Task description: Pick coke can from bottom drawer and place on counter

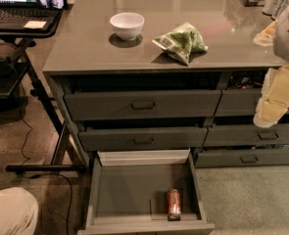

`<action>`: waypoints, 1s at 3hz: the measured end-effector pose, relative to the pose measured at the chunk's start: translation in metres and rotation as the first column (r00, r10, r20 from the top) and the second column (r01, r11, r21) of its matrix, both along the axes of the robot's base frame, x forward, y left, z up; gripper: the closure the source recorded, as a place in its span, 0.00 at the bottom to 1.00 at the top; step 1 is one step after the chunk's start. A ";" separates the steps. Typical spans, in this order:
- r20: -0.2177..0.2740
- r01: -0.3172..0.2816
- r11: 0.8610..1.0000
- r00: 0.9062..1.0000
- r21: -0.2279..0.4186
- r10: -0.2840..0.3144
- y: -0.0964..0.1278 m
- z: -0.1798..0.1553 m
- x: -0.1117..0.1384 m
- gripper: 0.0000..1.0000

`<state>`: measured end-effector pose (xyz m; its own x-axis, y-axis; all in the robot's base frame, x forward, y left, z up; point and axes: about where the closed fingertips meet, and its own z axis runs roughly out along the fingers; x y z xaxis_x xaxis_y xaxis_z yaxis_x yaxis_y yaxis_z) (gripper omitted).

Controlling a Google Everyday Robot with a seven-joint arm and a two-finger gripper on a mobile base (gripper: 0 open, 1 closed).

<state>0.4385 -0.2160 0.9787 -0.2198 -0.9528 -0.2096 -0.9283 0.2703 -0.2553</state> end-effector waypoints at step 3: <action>-0.105 0.217 0.974 0.972 0.071 -0.209 0.028 -0.093 0.031 0.00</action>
Offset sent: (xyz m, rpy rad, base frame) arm 0.0448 0.0239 -0.1028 0.0956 0.1446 -0.3217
